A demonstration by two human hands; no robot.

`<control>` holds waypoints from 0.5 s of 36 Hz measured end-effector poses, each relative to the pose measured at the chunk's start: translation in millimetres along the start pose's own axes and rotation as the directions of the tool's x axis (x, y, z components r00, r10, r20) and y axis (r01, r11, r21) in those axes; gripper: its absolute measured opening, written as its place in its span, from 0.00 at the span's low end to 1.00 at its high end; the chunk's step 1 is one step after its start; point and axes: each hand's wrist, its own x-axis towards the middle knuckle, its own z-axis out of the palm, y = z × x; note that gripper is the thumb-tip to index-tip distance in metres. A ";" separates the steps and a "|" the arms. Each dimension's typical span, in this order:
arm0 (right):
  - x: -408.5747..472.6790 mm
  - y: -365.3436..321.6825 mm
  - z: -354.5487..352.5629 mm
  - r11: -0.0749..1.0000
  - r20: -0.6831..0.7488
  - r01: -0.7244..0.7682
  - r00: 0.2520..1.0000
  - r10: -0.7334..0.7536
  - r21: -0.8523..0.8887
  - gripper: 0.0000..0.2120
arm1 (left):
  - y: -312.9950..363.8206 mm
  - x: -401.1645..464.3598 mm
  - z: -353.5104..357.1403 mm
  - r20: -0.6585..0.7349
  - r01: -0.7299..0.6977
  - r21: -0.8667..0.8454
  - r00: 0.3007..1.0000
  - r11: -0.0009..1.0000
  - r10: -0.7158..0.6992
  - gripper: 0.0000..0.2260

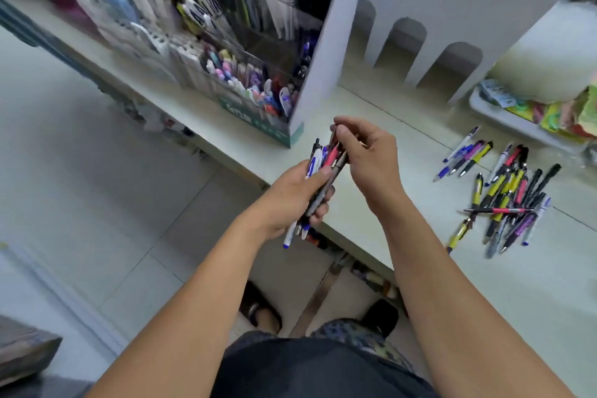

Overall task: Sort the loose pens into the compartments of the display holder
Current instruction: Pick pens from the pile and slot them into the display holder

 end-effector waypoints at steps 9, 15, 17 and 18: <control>13.3 -49.0 90.4 0.993 0.017 -0.056 0.998 0.054 0.101 0.11 | 51.8 -3.7 -97.7 0.008 -0.089 -0.042 0.996 0.995 0.089 0.07; 33.4 -63.3 80.2 0.988 0.049 -0.124 0.992 0.120 0.089 0.06 | 76.5 19.1 -117.5 0.040 -0.128 -0.017 0.991 0.992 0.129 0.06; 41.4 -64.2 76.9 0.989 0.071 -0.126 0.990 0.120 0.073 0.06 | 85.1 27.3 -122.2 0.053 -0.140 0.003 0.989 0.990 0.140 0.06; 45.5 -64.8 77.0 0.988 0.082 -0.129 0.989 0.122 0.088 0.06 | 89.3 30.9 -124.3 0.061 -0.142 0.015 0.988 0.990 0.141 0.05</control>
